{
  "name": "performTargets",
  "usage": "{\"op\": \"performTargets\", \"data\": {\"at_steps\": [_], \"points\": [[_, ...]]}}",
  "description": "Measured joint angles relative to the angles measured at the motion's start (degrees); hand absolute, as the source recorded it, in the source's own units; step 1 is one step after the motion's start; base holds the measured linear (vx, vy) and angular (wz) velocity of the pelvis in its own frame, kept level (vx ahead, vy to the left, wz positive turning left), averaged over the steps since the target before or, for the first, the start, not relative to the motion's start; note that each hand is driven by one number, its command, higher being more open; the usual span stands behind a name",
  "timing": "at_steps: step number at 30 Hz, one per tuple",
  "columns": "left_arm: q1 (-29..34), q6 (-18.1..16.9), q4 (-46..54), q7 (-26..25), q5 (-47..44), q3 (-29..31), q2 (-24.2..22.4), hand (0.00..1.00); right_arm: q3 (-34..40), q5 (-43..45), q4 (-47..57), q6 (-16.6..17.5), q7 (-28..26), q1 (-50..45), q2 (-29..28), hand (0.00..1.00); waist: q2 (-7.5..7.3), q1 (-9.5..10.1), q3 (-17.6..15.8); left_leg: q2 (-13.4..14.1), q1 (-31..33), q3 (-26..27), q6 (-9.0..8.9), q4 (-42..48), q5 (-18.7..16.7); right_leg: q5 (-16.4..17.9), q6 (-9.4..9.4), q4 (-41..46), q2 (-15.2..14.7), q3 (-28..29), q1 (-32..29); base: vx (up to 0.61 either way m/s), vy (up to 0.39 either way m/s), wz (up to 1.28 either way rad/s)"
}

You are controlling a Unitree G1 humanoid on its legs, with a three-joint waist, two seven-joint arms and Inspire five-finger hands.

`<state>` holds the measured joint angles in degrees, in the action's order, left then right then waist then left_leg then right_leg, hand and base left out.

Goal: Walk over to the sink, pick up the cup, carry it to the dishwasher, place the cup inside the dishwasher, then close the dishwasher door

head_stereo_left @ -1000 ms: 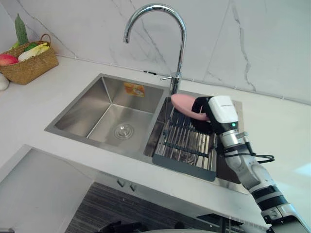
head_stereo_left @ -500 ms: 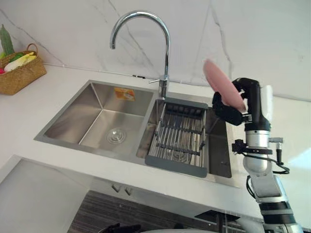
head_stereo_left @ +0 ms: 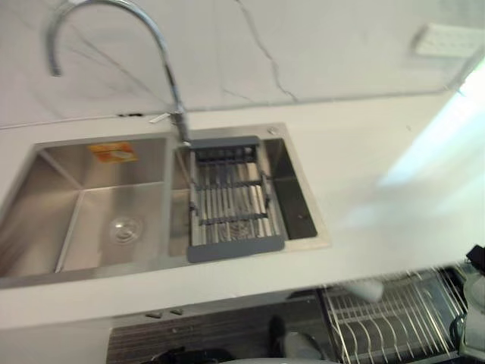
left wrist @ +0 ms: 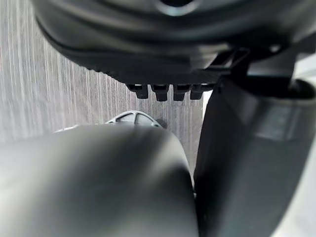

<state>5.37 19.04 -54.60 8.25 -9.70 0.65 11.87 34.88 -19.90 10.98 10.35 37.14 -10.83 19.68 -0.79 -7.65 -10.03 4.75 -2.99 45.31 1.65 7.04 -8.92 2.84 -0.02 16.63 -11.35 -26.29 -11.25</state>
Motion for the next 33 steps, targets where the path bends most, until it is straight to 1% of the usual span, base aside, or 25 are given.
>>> {"op": "performTargets", "data": {"at_steps": [1, 2, 3, 4, 5, 6, 7, 8, 9, 10, 12, 13, 16, 17, 18, 21, 23, 28, 30, 33], "points": [[-0.68, 0.86, 0.28, -0.82, 0.26, -0.02, 0.0, 1.0, 0.0, -0.01, 0.18, 0.0, 0.48, -0.58, -1.38, 0.0, -0.15, -1.04, -0.93, 1.23, 0.37, 1.93, -0.14, 1.94, -0.8, 1.98, -0.72, 5.6, -2.09, -3.25, -0.37, 0.01, -0.069, -0.9], [-0.89, 1.57, 0.61, -1.11, 0.25, -0.09, -0.02, 1.0, 0.04, 0.02, 0.34, 0.0, 1.2, -1.47, -2.63, 0.0, -0.09, -1.59, -1.0, 2.92, 1.3, 3.54, -0.57, 4.17, -1.57, 3.95, -1.26, 9.85, -3.26, -5.89, -0.17, 0.05, -0.101, -0.87], [-0.92, 1.81, 0.7, -1.27, 0.25, -0.16, -0.04, 1.0, 0.08, 0.03, 0.52, 0.01, 1.58, -1.73, -3.21, 0.0, -0.17, -1.68, -1.05, 3.89, 1.93, 4.39, -0.71, 5.74, -2.03, 4.75, -1.2, 10.87, -3.64, -7.07, 0.27, 0.1, -0.166, -0.88], [-1.43, 1.87, 0.88, -1.79, 0.2, -0.26, -0.11, 1.0, 0.17, 0.05, 1.48, 0.02, 2.2, -1.8, -4.08, 0.0, -0.72, -1.84, -1.46, 5.75, 3.13, 5.78, -1.18, 9.78, -3.2, 4.84, -0.67, 9.49, -2.93, -8.28, 0.46, 0.08, -0.218, -0.88], [-2.21, 1.86, 0.76, -2.88, 0.49, -0.27, 0.01, 1.0, 0.01, 0.0, 2.27, 0.03, 2.25, -1.58, -4.0, 0.0, -0.92, -1.95, -2.06, 6.98, 4.05, 5.45, -1.14, 11.99, -3.98, 4.69, -0.77, 8.26, -1.49, -9.54, 0.23, 0.04, -0.227, -1.06], [-2.55, 1.91, 0.44, -3.29, 0.37, -0.2, 0.11, 1.0, -0.54, 0.0, 3.18, 0.04, 2.2, -1.07, -4.16, 0.0, -1.05, -1.7, -2.14, 7.64, 4.37, 4.92, -1.11, 12.39, -4.35, 4.51, -0.99, 5.45, 0.16, -8.7, 0.51, -0.04, -0.216, -1.18], [-2.77, 1.78, 0.22, -4.26, -0.87, -0.36, 0.08, 1.0, -0.56, -0.07, 4.44, 0.59, 2.24, -0.99, -4.47, 0.0, -0.95, -1.15, -2.08, 8.03, 4.29, 4.38, -2.08, 11.21, -4.88, 3.63, -0.77, -0.64, 3.29, -6.31, 1.77, -0.06, -0.151, -1.12], [-2.78, 1.68, 0.16, -4.79, -1.55, -0.46, 0.02, 1.0, -0.57, -0.22, 4.65, 0.99, 2.23, -0.98, -4.66, 0.0, -0.8, -1.03, -2.09, 8.39, 4.28, 4.5, -2.42, 10.65, -4.94, 1.97, -0.69, -4.56, 5.27, -5.29, 2.58, -0.09, -0.163, -1.16], [-2.76, 1.47, -0.07, -5.87, -3.39, -0.32, 0.03, 1.0, -0.56, -0.66, 5.1, 1.38, 2.2, -1.27, -5.22, 0.0, -0.18, -0.72, -1.84, 8.93, 4.33, 4.59, -2.47, 9.55, -4.67, -1.31, -0.16, -12.33, 8.53, -3.78, 4.95, -0.08, -0.141, -0.87], [-2.78, 1.44, -0.34, -6.56, -4.32, 0.06, -0.09, 1.0, -0.46, -0.66, 5.19, 2.31, 2.22, -2.05, -5.71, 0.0, -0.38, -1.0, -1.98, 9.48, 4.08, 5.58, -3.47, 10.07, -4.27, -2.97, -0.32, -16.14, 9.71, -3.81, 6.17, -0.05, -0.115, -0.67], [-2.52, 1.39, -0.26, -6.78, -5.3, 0.37, -0.06, 1.0, -0.48, -0.8, 5.21, 2.97, 1.91, -2.83, -6.26, 0.0, -0.32, -0.97, -2.09, 9.9, 3.7, 5.92, -3.93, 10.96, -3.98, -5.58, -1.36, -19.31, 10.74, -2.91, 7.44, -0.02, -0.018, -0.37], [-1.83, 0.37, -0.03, -7.3, -6.19, 1.96, -0.73, 1.0, -1.59, -2.45, 5.23, 3.43, 0.83, -3.22, -6.43, 0.0, -0.16, -0.59, -2.34, 10.17, 3.09, 6.12, -3.93, 11.9, -3.97, -6.66, -1.88, -21.08, 11.3, -1.96, 8.39, -0.03, 0.049, -0.37], [-1.66, 0.02, 0.27, -7.45, -6.25, 2.36, -1.05, 1.0, -3.28, -4.6, 5.37, 3.65, -2.43, -4.66, -6.6, 0.0, 0.1, 0.08, -2.51, 10.28, 2.29, 5.54, -3.93, 12.12, -3.95, -6.7, -1.93, -21.43, 11.48, -2.06, 9.52, -0.04, 0.094, -0.07], [-1.66, 0.0, 0.58, -7.45, -6.29, 2.47, -1.32, 1.0, -4.25, -4.97, 5.85, 3.67, -3.83, -5.62, -6.61, 0.0, 0.37, 0.57, -2.65, 10.18, 1.87, 5.07, -3.93, 11.98, -3.94, -6.69, -1.92, -21.46, 11.46, -2.25, 10.05, -0.06, 0.14, 0.13], [-1.63, -0.04, 0.81, -7.45, -6.29, 2.69, -1.58, 1.0, -5.03, -5.16, 6.2, 3.67, -4.86, -6.08, -6.73, 0.0, 0.62, 0.63, -2.79, 9.99, 1.76, 4.19, -3.94, 11.72, -3.94, -6.68, -1.91, -21.46, 11.41, -2.57, 10.38, -0.08, 0.159, 0.19], [-1.34, -0.34, 1.33, -7.42, -6.26, 3.43, -2.25, 1.0, -8.21, -6.81, 6.29, 3.68, -7.36, -7.28, -8.69, 0.0, 1.05, 0.73, -3.05, 9.23, 1.48, 2.97, -4.13, 10.58, -3.71, -6.68, -1.85, -21.51, 11.09, -3.62, 10.92, -0.07, 0.135, 0.2], [0.01, -0.84, 2.74, -7.36, -6.18, 3.62, -2.85, 1.0, -11.55, -8.52, 6.15, 3.67, -9.44, -9.7, -11.08, 0.0, 1.2, 0.85, -3.13, 8.23, 0.79, 2.37, -3.96, 9.19, -2.86, -6.76, -1.68, -21.53, 10.53, -4.25, 11.64, -0.06, 0.139, 0.2], [0.52, -2.15, 2.91, -6.53, -6.11, 3.98, -3.46, 1.0, -17.45, -13.03, 4.36, 3.65, -10.43, -13.24, -14.56, 0.0, 1.49, 1.13, -3.29, 6.69, 0.28, 1.07, -3.61, 7.09, -1.71, -6.81, -1.25, -21.8, 9.72, -5.27, 12.23, -0.08, 0.123, 0.13], [0.59, -2.57, 2.9, -6.46, -6.12, 3.98, -3.55, 1.0, -17.69, -13.43, 3.94, 3.57, -9.98, -13.64, -15.79, 0.0, 1.49, 1.18, -3.29, 6.28, 0.25, 0.83, -3.44, 6.57, -1.32, -6.85, -1.13, -21.82, 9.46, -5.48, 12.26, -0.09, 0.102, 0.1], [0.59, -3.09, 2.87, -6.39, -6.14, 3.95, -3.69, 1.0, -18.02, -13.67, 1.69, 3.38, -9.21, -13.76, -15.86, 0.0, 1.49, 1.37, -3.29, 5.96, 0.19, 0.67, -3.44, 6.03, -0.94, -6.89, -0.92, -21.83, 9.29, -5.68, 12.26, -0.11, 0.106, 0.04]]}}
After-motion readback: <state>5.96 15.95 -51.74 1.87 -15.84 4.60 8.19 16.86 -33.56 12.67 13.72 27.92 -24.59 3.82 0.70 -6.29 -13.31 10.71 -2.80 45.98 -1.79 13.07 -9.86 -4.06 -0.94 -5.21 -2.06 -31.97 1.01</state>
